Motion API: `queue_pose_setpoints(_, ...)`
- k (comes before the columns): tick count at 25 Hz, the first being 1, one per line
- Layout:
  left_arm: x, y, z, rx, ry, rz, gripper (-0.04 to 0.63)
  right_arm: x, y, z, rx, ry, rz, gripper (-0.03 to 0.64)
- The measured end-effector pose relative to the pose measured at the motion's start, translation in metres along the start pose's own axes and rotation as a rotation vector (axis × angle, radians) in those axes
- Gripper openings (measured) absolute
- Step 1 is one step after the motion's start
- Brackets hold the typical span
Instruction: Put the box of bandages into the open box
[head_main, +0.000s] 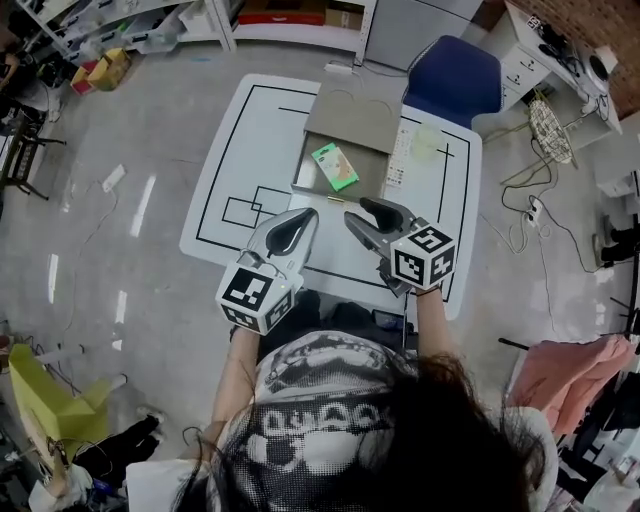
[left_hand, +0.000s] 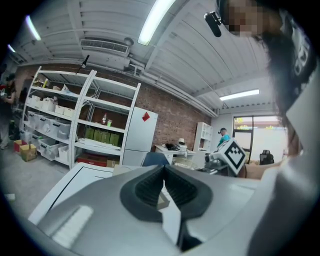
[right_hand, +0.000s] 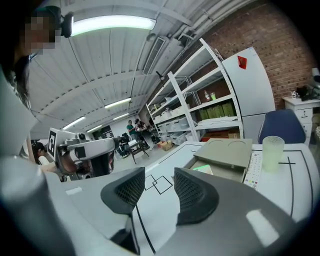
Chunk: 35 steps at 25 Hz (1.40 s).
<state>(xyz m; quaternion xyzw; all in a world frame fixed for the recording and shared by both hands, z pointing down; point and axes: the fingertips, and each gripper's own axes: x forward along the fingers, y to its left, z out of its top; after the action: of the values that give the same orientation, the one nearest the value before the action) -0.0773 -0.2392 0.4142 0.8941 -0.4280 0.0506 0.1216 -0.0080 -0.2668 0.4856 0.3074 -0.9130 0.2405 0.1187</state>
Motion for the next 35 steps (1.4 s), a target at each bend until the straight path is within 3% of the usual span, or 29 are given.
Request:
queue_pose_setpoints(24,-0.018,-0.126,-0.034,-0.017,0.004,0.083,0.0,-0.125,0.048,-0.038,-0.056,-0.095,0.094,0.124)
queue_pose_setpoints(31,-0.03,-0.135,-0.031,-0.009,0.003,0.104,0.0,-0.135,0.06,-0.034,-0.057,-0.123,0.115,0.105)
queue_pose_setpoints(35,-0.037,-0.133,-0.026,-0.006,0.001,0.111,0.0,-0.134,0.065,-0.03,-0.054,-0.137,0.115,0.063)
